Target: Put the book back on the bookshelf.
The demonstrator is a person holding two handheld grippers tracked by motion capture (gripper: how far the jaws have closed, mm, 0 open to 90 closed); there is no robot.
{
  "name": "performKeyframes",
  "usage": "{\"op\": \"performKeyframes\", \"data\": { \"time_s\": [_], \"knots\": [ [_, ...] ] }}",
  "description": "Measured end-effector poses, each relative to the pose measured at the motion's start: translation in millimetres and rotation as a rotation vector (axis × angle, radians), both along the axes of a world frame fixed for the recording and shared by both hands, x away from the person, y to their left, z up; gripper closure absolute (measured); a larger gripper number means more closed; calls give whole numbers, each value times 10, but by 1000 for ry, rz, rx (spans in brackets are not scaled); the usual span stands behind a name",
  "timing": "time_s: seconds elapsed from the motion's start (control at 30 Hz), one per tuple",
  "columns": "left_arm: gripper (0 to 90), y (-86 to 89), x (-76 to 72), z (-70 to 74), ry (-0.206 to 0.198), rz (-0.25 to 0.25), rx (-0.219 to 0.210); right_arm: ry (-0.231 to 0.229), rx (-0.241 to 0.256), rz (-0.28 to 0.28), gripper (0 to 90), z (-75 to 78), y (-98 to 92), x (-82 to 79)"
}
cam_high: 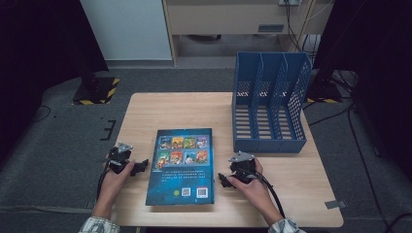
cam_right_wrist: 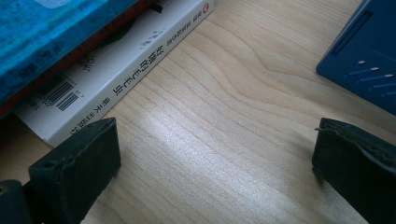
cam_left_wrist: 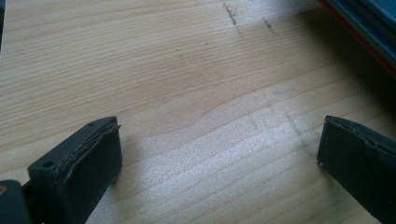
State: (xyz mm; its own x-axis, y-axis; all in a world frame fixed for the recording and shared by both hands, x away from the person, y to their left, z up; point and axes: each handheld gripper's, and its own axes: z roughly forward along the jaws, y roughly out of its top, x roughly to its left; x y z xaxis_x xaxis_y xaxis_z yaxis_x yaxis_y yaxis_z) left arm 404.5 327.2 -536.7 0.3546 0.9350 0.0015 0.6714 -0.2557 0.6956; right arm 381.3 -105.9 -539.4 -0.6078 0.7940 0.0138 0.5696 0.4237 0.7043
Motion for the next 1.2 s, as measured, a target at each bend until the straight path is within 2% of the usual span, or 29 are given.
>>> {"op": "performKeyframes", "data": {
  "time_s": [0.23,0.37,0.47,0.53,0.57,0.6,0.67,0.7,0.77,0.83,0.9,0.93,0.97,1.03,1.07,1.2],
  "knots": [
    [0,-6,-13,3,3,-13,-2,10,-9,14,20,13,0,5],
    [0,-1,-18,9,7,-12,-2,16,-14,18,53,31,0,0],
    [23,11,-27,25,14,-5,-4,19,-13,29,67,64,2,-15],
    [35,24,-40,52,12,2,-16,5,12,35,75,157,6,-62],
    [35,30,-51,78,1,1,-20,5,12,35,75,157,6,-62],
    [46,24,-90,151,-27,-1,-38,-30,23,50,79,247,14,-108],
    [51,16,-112,189,-39,-4,-53,-41,26,62,83,292,18,-131],
    [51,-24,-153,253,-57,-19,-79,-50,67,79,84,364,40,-164],
    [50,-53,-169,278,-58,-29,-81,-53,90,100,82,414,86,-192],
    [48,-155,-198,343,-60,-48,-105,-50,96,128,71,445,148,-222],
    [45,-190,-203,357,-63,-59,-112,-47,109,142,70,461,183,-236],
    [43,-261,-209,367,-63,-85,-127,-57,121,168,63,487,265,-254],
    [42,-261,-209,367,-63,-85,-127,-57,121,168,63,487,265,-254],
    [41,-334,-204,353,-50,-118,-131,-64,125,192,62,505,345,-253],
    [41,-409,-196,330,-35,-146,-129,-48,136,211,54,493,417,-225],
    [33,-503,-185,308,-21,-178,-150,-35,135,228,51,449,505,-169]
  ]
}}
